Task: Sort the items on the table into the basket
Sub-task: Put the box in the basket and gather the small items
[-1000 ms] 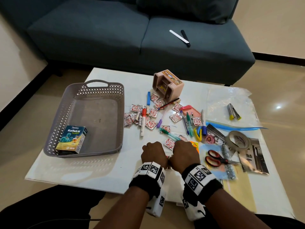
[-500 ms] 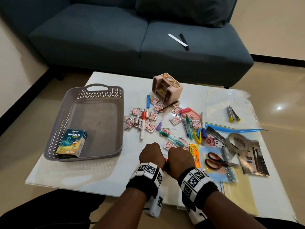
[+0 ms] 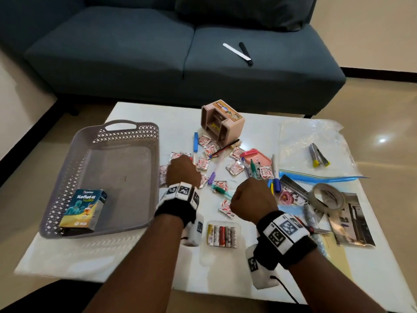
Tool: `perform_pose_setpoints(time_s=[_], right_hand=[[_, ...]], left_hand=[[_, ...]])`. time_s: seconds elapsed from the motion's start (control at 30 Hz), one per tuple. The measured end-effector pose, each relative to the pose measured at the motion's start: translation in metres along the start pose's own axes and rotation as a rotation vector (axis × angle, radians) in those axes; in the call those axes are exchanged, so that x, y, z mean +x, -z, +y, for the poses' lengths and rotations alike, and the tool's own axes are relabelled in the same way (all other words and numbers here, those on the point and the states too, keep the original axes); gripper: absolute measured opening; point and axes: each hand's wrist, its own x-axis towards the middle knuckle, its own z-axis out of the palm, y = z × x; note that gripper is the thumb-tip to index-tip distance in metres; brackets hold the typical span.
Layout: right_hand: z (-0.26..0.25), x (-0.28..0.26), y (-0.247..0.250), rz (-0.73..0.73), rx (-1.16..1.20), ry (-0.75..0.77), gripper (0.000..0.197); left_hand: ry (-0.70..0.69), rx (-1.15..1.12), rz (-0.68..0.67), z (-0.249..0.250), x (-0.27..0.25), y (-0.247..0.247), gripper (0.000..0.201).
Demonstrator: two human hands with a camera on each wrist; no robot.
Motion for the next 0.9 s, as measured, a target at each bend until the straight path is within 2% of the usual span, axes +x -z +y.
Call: perform_pose_setpoints(time_s=[0.2,0.33,0.4,0.5,0.63,0.7,0.77,0.9], right_hand=[[0.015,0.013,-0.01,-0.045,0.084,-0.034,0.02],[0.009,0.041,-0.014,-0.038,0.09,-0.04,0.017],[0.001,0.057,-0.013,-0.03,0.068,-0.022,0.02],[-0.016,0.085,-0.011,-0.026,0.046,0.006,0.026],[-0.052,0.13,-0.009,-0.022,0.035,0.036,0.027],[-0.07,0.15,-0.011,0.028,0.056,0.024,0.035],[-0.087,0.165,-0.017,0.063,0.008,0.056,0.041],[-0.106,0.178,-0.031,0.044,-0.017,0.048,0.035]], left_hand=[[0.064,-0.007,-0.034,-0.009,0.027,-0.023,0.026],[0.152,-0.157,-0.08,-0.012,0.031,-0.026,0.057],[0.196,-0.24,-0.08,-0.017,0.031,-0.026,0.061],[0.221,-0.367,-0.014,-0.021,0.024,-0.014,0.053],[0.258,-0.576,0.209,-0.035,0.009,0.016,0.039],[0.241,-0.622,0.279,-0.037,-0.001,0.033,0.032],[0.203,-0.658,0.306,-0.042,-0.004,0.047,0.027],[0.185,-0.776,0.314,-0.058,0.002,0.059,0.03]])
